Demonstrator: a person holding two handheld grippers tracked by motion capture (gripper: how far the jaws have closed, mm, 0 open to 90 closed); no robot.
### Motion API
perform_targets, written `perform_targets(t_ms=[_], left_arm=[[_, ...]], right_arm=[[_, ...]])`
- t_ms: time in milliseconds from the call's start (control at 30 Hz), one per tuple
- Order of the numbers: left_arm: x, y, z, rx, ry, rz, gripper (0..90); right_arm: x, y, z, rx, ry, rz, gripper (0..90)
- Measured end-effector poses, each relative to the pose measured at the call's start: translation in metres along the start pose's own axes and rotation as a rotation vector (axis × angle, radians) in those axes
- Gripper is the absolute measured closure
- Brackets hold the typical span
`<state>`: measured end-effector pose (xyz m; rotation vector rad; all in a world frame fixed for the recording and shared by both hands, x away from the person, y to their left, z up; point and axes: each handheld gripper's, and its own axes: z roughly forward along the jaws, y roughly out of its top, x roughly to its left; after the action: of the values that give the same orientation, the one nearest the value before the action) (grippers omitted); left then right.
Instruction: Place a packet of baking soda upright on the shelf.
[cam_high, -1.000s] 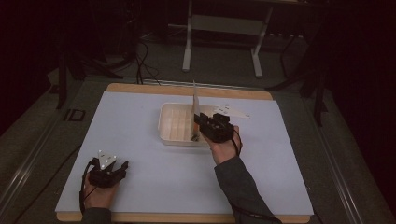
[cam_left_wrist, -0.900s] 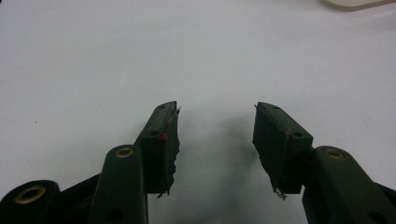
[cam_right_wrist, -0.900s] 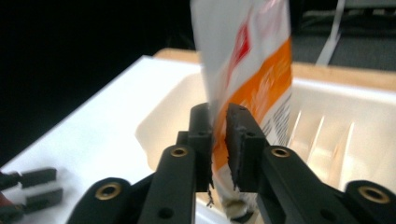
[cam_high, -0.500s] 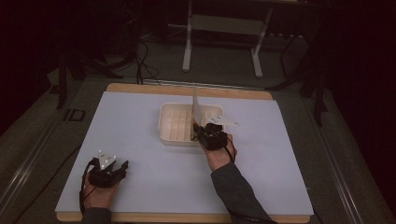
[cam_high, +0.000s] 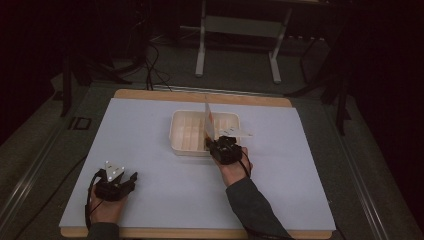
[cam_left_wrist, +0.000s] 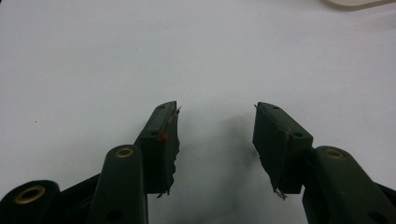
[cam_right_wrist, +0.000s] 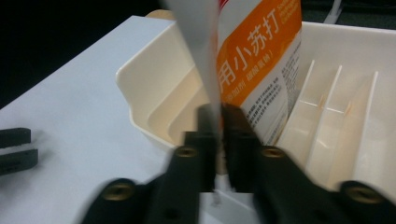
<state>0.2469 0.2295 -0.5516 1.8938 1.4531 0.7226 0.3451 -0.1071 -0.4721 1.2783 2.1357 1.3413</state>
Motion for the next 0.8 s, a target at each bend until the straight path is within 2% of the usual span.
perform_targets(t_ms=[67,200,333,400,533,700,767,800], left_arm=[[0.0,0.0,0.0,-0.001,-0.001,-0.006,49.9],[0.001,0.0,0.0,-0.001,0.0,-0.006,49.9],[0.001,0.0,0.0,-0.002,0.002,-0.007,49.8],[0.001,0.0,0.0,0.001,0.007,-0.011,49.7],[0.001,0.0,0.0,0.006,0.016,-0.018,49.6],[0.002,0.0,0.0,0.007,0.043,-0.044,47.9],[0.001,0.001,0.001,0.011,0.077,-0.052,44.4],[0.001,0.001,0.001,0.011,0.077,-0.052,41.4]], right_arm=[[-0.002,-0.004,-0.004,0.006,0.009,-0.001,71.3],[-0.005,-0.006,-0.011,0.017,0.022,-0.021,65.1],[-0.012,-0.004,-0.017,0.033,0.044,-0.015,60.7],[-0.018,-0.003,-0.023,0.059,0.06,-0.02,57.5],[-0.022,-0.006,-0.027,0.103,0.031,-0.071,56.0],[-0.028,-0.014,-0.033,0.148,0.024,-0.13,52.1],[-0.032,-0.019,-0.035,0.182,0.025,-0.152,51.0],[-0.032,-0.019,-0.035,0.182,0.025,-0.152,51.0]])
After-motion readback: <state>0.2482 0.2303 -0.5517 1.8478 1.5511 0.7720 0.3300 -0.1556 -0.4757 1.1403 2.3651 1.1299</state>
